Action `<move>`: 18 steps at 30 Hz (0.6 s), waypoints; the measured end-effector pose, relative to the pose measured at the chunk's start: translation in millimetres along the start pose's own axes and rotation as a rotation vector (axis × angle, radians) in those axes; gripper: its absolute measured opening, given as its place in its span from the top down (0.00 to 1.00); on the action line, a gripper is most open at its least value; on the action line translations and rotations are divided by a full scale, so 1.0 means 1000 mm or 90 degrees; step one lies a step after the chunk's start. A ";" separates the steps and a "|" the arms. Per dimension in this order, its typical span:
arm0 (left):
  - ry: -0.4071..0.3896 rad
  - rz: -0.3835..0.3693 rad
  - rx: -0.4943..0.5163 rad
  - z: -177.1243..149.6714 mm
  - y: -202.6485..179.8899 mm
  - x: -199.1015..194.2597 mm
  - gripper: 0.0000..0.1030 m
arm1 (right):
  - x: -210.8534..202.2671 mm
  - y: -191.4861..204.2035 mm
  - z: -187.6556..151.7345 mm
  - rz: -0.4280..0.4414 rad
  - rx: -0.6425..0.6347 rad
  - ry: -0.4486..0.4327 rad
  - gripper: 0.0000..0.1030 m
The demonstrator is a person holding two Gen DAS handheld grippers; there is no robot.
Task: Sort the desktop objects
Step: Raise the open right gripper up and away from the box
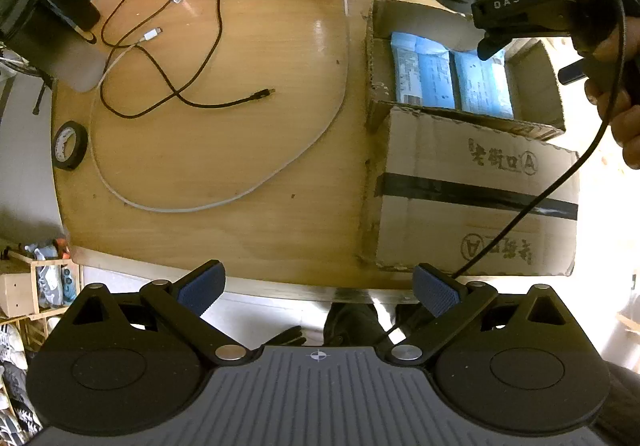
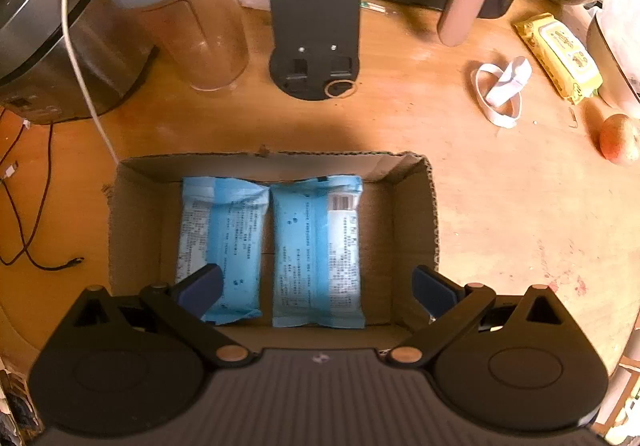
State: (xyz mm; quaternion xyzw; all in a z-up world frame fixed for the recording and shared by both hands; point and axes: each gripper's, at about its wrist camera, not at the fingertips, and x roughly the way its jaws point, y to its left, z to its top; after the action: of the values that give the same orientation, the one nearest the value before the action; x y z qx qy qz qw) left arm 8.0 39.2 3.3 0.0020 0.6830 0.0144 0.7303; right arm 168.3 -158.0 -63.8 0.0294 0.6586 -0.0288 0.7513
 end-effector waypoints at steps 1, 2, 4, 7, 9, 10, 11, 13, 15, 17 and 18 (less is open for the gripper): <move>0.000 0.000 0.001 0.000 -0.001 0.000 0.00 | 0.000 -0.002 0.000 0.000 0.001 0.000 0.00; 0.001 -0.001 0.002 0.000 -0.002 0.000 0.00 | 0.000 -0.004 -0.001 -0.001 0.002 0.001 0.00; 0.001 -0.001 0.003 0.000 -0.005 0.000 0.00 | 0.000 -0.007 -0.001 -0.002 0.005 0.001 0.00; 0.002 -0.001 0.006 0.000 -0.008 0.001 0.00 | 0.000 -0.012 -0.002 -0.002 0.008 0.001 0.00; 0.002 -0.001 0.007 0.000 -0.010 0.001 0.00 | 0.000 -0.016 -0.003 0.000 0.010 0.000 0.00; 0.003 -0.001 0.008 0.000 -0.011 0.001 0.00 | 0.000 -0.018 -0.003 0.000 0.011 0.000 0.00; 0.003 -0.001 0.008 0.000 -0.011 0.001 0.00 | 0.000 -0.019 -0.003 0.000 0.012 0.000 0.00; 0.003 -0.001 0.010 0.000 -0.013 0.001 0.00 | 0.000 -0.022 -0.003 0.001 0.013 0.001 0.00; 0.004 -0.001 0.011 0.001 -0.015 0.001 0.00 | 0.001 -0.025 -0.003 0.002 0.014 0.002 0.00; 0.004 -0.001 0.011 0.001 -0.016 0.001 0.00 | 0.001 -0.028 -0.003 0.002 0.015 0.002 0.00; 0.005 -0.001 0.012 0.001 -0.017 0.001 0.00 | 0.001 -0.029 -0.004 0.002 0.015 0.003 0.00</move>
State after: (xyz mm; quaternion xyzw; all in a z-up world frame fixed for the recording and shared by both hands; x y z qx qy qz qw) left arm 9.1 22.4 2.0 0.0081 0.6857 0.0073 0.7278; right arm 162.4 -186.9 -65.4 0.0397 0.6597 -0.0354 0.7496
